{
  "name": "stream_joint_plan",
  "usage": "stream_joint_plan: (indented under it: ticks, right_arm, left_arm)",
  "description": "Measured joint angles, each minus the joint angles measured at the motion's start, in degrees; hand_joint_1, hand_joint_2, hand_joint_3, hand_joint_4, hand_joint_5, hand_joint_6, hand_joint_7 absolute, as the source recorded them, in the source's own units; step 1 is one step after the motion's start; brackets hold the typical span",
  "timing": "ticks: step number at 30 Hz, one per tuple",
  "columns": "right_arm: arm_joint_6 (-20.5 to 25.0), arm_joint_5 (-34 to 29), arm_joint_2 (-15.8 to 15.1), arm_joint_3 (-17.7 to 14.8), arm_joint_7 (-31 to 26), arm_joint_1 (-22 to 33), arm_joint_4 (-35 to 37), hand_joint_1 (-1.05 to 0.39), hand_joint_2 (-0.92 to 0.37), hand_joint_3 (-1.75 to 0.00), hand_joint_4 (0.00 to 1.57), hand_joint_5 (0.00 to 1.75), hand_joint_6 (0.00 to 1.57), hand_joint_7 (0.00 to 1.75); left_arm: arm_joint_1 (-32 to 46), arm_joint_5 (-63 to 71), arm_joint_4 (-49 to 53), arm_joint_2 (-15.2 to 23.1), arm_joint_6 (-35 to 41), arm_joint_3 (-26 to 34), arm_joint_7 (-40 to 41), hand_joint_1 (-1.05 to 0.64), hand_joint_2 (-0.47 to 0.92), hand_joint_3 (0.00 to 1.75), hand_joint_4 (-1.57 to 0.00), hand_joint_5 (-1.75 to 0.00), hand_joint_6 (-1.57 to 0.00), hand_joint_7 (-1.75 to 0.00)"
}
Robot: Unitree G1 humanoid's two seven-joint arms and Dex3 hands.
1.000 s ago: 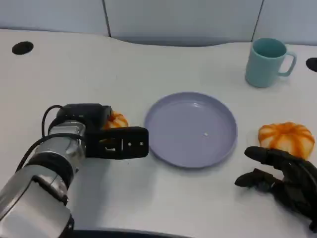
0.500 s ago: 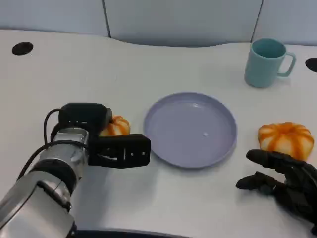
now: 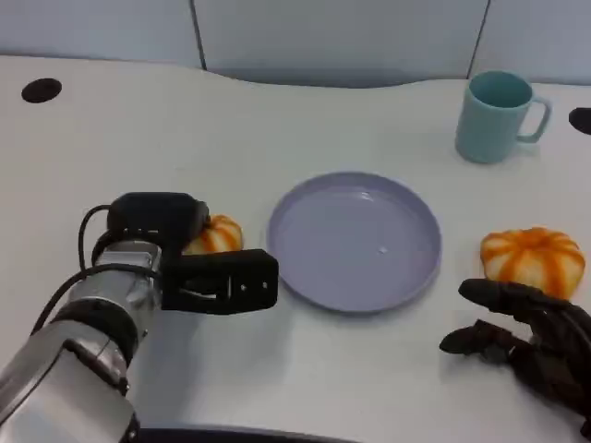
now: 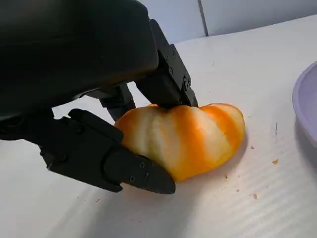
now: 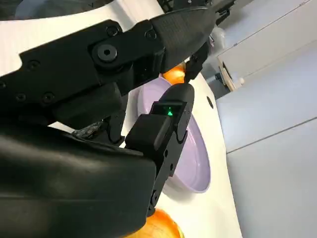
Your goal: Grasp the bread from the table and place it into the plate.
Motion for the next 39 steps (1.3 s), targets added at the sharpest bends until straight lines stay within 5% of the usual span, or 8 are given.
stream_joint_plan:
  ticks: [5,18,19,20,21,23,32,39]
  right_arm:
    - [-0.2,-0.1,0.0,0.4,-0.3,0.0,-0.1,-0.38,-0.92,-0.03,0.78,0.84,1.04,0.01]
    - [-0.2,0.0,0.0,0.6,-0.7,0.0,-0.2,-0.37,-0.92,-0.03,0.77,0.85,1.04,0.01]
    - [-0.2,0.0,0.0,0.6,-0.7,0.0,-0.2,-0.37,-0.92,-0.03,0.77,0.85,1.04,0.01]
    - [-0.2,0.0,0.0,0.6,-0.7,0.0,-0.2,-0.37,-0.92,-0.03,0.77,0.85,1.04,0.01]
    - [-0.2,0.0,0.0,0.6,-0.7,0.0,-0.2,-0.37,-0.91,-0.03,0.78,0.84,1.05,0.01]
    - [-0.3,0.0,0.0,0.6,-0.9,-0.1,0.0,-0.38,-0.92,-0.02,0.78,0.84,1.04,0.01]
    - [-0.6,-0.1,0.7,0.8,-2.2,-0.1,-0.6,-0.37,-0.91,-0.03,0.8,0.86,1.06,0.02]
    - [0.1,0.0,1.0,0.9,-2.7,0.0,-1.3,-0.37,-0.92,-0.02,0.78,0.86,1.04,0.01]
  left_arm:
    - [0.2,-0.5,0.0,0.5,-1.9,1.4,0.1,-0.32,0.92,0.05,-0.79,-1.26,-1.03,-0.14]
    - [0.2,-2.2,0.0,1.6,-5.1,3.2,-0.1,-0.34,0.92,0.18,-0.76,-1.29,-1.06,-0.13]
    - [0.2,-2.2,0.0,1.6,-5.1,3.2,-0.1,-0.32,0.92,0.18,-0.76,-1.38,-1.06,-0.27]
    - [0.2,-2.2,0.0,1.6,-5.1,3.2,-0.1,-0.29,0.92,0.2,-0.77,-1.56,-0.86,-0.92]
    - [0.2,-2.2,-0.1,1.7,-5.8,3.3,-0.1,-0.28,0.92,0.21,-0.78,-1.65,-0.73,-1.29]
    - [-0.5,-2.6,-0.6,2.5,-8.9,3.8,-0.1,-0.2,0.88,0.2,-0.79,-1.73,-0.62,-1.65]
    - [-4.9,-3.7,-2.3,3.6,-13.9,5.5,0.1,-0.17,0.89,0.4,-0.82,-1.75,-0.6,-1.75]
    - [-4.9,-3.5,-2.4,2.8,-15.8,5.2,3.0,-0.19,0.65,0.93,-0.85,-1.75,-0.64,-1.75]
